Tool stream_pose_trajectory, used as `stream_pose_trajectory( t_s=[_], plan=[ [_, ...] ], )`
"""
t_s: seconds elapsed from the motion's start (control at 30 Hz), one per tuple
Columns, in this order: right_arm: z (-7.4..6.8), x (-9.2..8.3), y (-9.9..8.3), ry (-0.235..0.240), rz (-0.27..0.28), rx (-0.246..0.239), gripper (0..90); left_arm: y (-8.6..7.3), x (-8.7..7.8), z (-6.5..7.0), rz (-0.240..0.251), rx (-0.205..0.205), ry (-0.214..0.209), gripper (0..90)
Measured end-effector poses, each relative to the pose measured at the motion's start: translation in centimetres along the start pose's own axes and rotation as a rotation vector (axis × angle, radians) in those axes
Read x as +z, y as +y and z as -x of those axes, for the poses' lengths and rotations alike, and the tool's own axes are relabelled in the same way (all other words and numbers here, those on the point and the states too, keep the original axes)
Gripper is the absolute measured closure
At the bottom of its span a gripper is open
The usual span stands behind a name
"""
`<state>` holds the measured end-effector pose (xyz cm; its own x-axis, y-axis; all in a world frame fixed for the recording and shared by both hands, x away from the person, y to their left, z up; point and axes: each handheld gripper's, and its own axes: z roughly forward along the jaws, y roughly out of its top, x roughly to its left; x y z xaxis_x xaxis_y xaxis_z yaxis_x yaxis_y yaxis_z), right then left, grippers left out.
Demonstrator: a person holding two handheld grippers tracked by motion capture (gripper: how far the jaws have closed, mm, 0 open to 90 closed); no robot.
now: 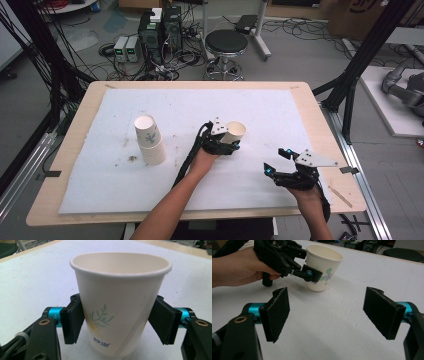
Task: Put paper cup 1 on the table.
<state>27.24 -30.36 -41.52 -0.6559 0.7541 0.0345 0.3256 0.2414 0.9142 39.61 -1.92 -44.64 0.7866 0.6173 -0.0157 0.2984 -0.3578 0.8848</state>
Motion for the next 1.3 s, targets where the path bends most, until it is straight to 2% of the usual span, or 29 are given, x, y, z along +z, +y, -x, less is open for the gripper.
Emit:
stream_pose_trajectory(
  t_s=[0.07,0.23,0.4,0.5,0.57,0.77,0.83,0.9,1.03,1.1,1.17,1.3],
  plan=[
    [-0.1,0.0,0.0,0.003,-0.004,0.002,22.0,0.1,-0.2,0.1,-0.023,-0.006,0.005,32.8],
    [-0.2,0.1,0.1,0.006,-0.005,-0.001,22.0,0.0,-0.6,0.3,-0.064,0.009,0.013,32.8],
    [-0.3,0.2,0.1,0.011,-0.007,-0.002,22.0,-0.2,-0.7,0.0,-0.059,-0.025,-0.007,31.4],
    [-0.2,0.2,0.0,0.012,-0.006,-0.005,22.0,-0.3,-0.9,0.0,-0.047,-0.043,-0.032,26.7],
    [-0.2,0.2,0.0,0.009,-0.006,-0.001,21.9,-0.4,-1.3,0.0,-0.027,-0.064,-0.049,21.6],
    [-0.1,0.1,-0.1,0.01,-0.014,0.007,22.0,-0.5,-3.7,-0.3,-0.001,-0.061,-0.072,18.6],
    [-0.1,0.1,-0.1,0.009,-0.015,0.008,21.9,-0.6,-4.9,-0.3,0.021,-0.06,-0.078,18.4],
    [-0.1,0.2,-0.1,0.008,-0.011,0.003,22.0,-0.6,-6.3,-0.2,0.066,-0.051,-0.086,18.3],
    [-0.2,0.2,-0.1,0.014,-0.006,-0.002,21.9,-1.1,-8.9,-0.2,0.128,-0.042,-0.12,18.3],
    [-0.4,0.3,0.0,0.021,0.0,-0.005,21.9,-1.6,-10.3,-0.3,0.166,-0.049,-0.124,18.3],
    [-0.5,0.5,0.1,0.034,0.002,-0.008,21.9,-2.0,-11.5,-0.4,0.199,-0.058,-0.119,17.4],
    [-0.9,0.7,0.4,0.03,0.005,-0.025,21.5,-3.0,-13.6,-0.4,0.253,-0.058,-0.108,17.1]
  ],
)
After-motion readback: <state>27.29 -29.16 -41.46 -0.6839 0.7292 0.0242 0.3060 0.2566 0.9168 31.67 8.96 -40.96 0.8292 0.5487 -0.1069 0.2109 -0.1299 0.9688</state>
